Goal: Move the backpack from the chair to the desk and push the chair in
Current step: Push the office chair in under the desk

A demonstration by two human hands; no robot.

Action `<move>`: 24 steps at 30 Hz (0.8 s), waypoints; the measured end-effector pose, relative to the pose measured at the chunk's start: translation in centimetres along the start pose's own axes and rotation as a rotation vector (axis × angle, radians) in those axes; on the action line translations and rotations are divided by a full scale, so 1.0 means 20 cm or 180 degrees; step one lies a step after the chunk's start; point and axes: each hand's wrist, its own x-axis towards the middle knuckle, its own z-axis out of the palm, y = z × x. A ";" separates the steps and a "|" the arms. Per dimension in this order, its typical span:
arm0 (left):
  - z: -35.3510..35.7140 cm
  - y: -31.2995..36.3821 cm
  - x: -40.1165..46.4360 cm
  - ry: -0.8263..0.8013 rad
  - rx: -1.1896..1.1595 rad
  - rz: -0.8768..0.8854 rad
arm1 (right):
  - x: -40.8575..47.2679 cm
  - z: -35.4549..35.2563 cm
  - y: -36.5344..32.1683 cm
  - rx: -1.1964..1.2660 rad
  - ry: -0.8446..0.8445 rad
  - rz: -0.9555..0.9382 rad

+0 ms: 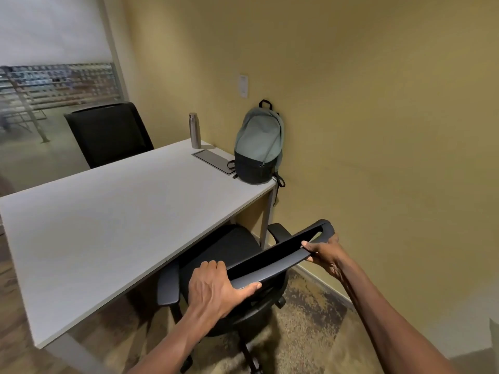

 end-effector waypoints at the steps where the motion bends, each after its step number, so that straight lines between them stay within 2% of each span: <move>1: 0.00 0.02 0.02 -0.0001 0.0030 -0.0055 | 0.04 0.02 -0.01 -0.0146 0.0138 -0.0070; 4: 0.02 0.06 0.08 -0.0028 0.0063 -0.0159 | 0.11 0.11 -0.02 -0.0939 0.0835 -0.0386; 6: 0.04 0.07 0.12 -0.0013 0.0093 -0.0190 | 0.14 0.18 -0.02 -0.1535 0.1061 -0.0571; 11: 0.07 0.01 0.22 0.0007 0.0093 -0.0319 | 0.22 0.27 -0.04 -0.2080 0.0744 -0.0802; 21: 0.12 -0.13 0.42 0.0152 -0.0048 -0.0658 | 0.43 0.43 -0.16 -0.2310 -0.0202 -0.1020; 24: 0.14 -0.19 0.47 0.0223 -0.0032 -0.0693 | 0.48 0.51 -0.19 -0.2421 -0.0316 -0.1012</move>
